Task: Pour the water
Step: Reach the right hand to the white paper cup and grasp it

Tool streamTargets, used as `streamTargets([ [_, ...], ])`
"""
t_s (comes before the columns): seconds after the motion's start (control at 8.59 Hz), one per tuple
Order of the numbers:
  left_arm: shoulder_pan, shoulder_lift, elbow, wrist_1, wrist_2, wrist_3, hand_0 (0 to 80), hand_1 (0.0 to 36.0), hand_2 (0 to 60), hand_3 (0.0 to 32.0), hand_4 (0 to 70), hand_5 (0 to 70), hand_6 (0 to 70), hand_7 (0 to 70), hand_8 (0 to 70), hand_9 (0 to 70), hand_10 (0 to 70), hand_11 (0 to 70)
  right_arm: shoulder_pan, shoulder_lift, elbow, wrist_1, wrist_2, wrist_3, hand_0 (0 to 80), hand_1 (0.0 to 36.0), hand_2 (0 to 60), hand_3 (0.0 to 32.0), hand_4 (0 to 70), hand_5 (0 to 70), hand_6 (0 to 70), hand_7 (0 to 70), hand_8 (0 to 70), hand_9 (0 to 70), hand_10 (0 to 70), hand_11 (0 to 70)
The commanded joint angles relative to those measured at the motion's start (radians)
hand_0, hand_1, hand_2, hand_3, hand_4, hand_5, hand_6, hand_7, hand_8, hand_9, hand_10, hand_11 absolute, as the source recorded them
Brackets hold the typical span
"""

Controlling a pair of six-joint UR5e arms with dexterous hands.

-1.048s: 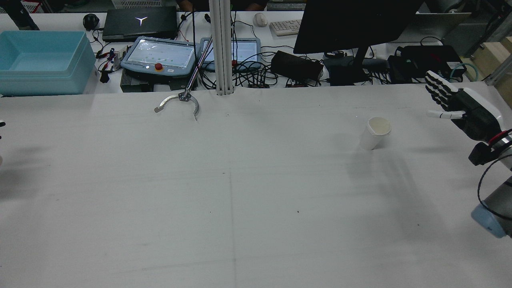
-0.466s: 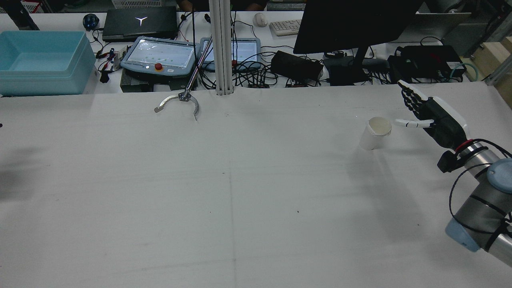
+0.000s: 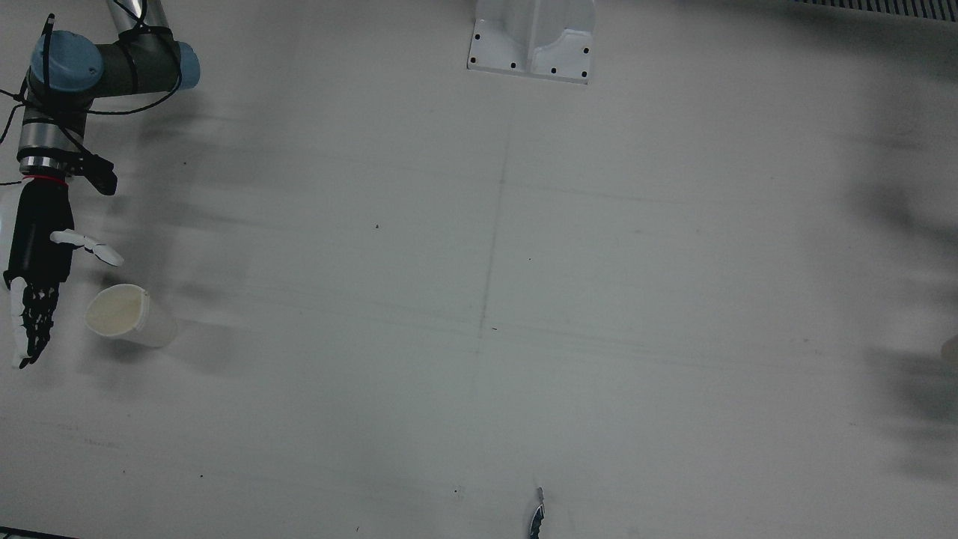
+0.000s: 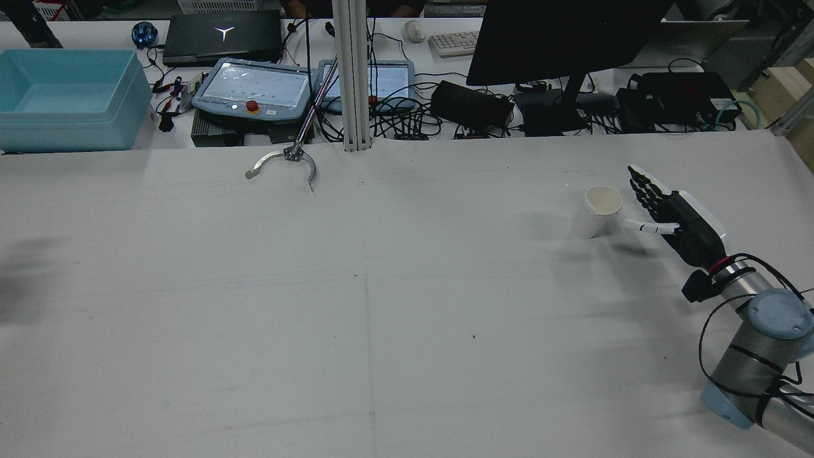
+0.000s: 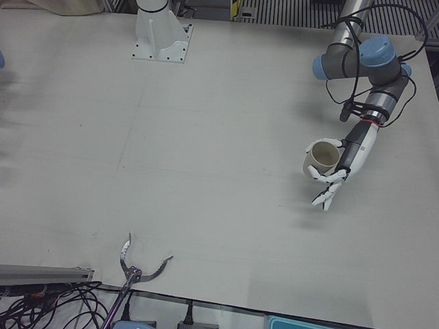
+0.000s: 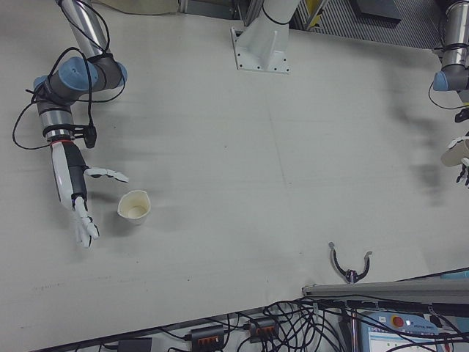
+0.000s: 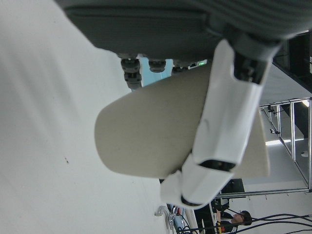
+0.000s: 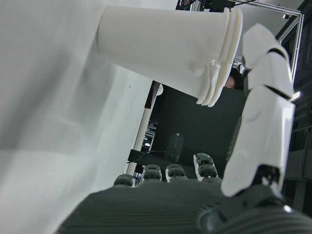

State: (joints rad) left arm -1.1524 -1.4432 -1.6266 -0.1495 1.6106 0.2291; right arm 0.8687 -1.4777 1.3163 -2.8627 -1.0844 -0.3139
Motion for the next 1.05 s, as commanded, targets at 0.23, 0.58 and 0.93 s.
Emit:
streamTargets([
  [0.23, 0.000, 0.000, 0.010, 0.001, 0.000, 0.007, 80.0, 36.0, 60.0, 0.0, 60.2, 70.0, 12.0, 14.0, 4.3, 1.4, 7.2, 14.5, -0.033, 0.105, -0.075, 0.000, 0.012, -0.001, 54.6, 24.3, 19.4, 4.6, 0.0, 9.6, 9.4, 6.9, 6.1, 3.0, 0.0, 0.1],
  [0.58, 0.002, -0.011, 0.011, 0.002, -0.001, 0.016, 80.0, 36.0, 60.0, 0.0, 59.4, 70.0, 12.0, 13.8, 4.3, 1.3, 7.4, 14.9, -0.066, 0.105, -0.078, -0.001, 0.014, -0.001, 55.1, 24.7, 19.2, 3.6, 0.0, 9.7, 9.6, 7.1, 6.0, 2.7, 0.0, 0.0],
  [0.93, 0.002, -0.003, 0.010, 0.002, -0.001, 0.015, 80.0, 36.0, 60.0, 0.0, 59.6, 70.0, 12.1, 14.0, 4.3, 1.4, 7.3, 14.8, -0.066, 0.112, -0.074, -0.001, 0.017, 0.003, 60.9, 28.6, 20.6, 0.0, 9.7, 11.0, 12.7, 9.6, 7.9, 4.5, 0.0, 2.2],
])
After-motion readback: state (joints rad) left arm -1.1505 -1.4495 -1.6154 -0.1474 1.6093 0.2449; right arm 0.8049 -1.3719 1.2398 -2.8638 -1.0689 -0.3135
